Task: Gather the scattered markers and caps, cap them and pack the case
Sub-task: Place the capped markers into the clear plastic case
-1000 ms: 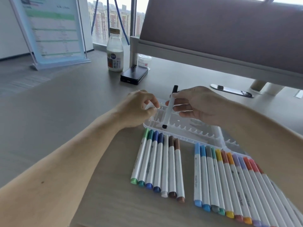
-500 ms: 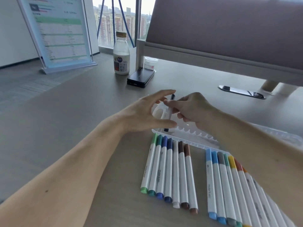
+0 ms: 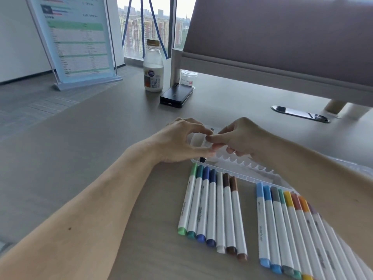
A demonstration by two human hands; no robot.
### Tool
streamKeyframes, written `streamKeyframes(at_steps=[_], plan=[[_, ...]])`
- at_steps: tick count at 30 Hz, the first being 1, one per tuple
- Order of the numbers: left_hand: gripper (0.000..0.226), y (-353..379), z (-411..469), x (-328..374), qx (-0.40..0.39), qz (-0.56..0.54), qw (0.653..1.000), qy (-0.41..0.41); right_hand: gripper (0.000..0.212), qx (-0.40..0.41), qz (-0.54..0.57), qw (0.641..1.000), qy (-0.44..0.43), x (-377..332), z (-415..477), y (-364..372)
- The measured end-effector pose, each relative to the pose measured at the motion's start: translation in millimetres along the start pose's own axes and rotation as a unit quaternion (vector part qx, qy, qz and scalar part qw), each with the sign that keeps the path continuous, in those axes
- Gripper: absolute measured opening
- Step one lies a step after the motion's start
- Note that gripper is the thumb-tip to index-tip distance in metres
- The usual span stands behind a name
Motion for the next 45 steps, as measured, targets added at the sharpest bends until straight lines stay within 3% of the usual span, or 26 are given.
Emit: streamKeyframes(at_steps=[8,22,32,35,40,45], plan=[[0.045,-1,1,-1,-0.011,0.005,1.0,0.006,0.027,-0.032,0.002,0.999,-0.016,2,-3,3],[0.052,0,1,-2,-0.008,0.013,1.0,0.021,0.03,-0.02,-0.003,0.999,-0.031,4,0,8],[0.05,1,1,0,0.001,0.026,1.0,0.013,0.035,0.065,-0.062,0.989,-0.121,-6,-19,-7],[0.042,1,1,2,0.003,0.019,1.0,0.022,0.032,0.025,-0.1,0.987,-0.124,-9,-34,-18],[0.053,1,2,-2,-0.003,0.011,1.0,0.022,0.034,-0.098,-0.172,0.976,-0.094,1,-60,-20],[0.067,2,2,-3,-0.005,0.009,1.0,0.02,0.032,-0.111,-0.209,0.966,-0.107,11,-73,-14]])
Point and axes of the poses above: each hand's wrist, its own z-axis towards the middle knuckle, its own y-axis out of the palm, x = y × z, the point moved 3 cm from there along z, towards the middle knuckle, and after that the axes turned 2 degrees about x, right-handed, at the moved point
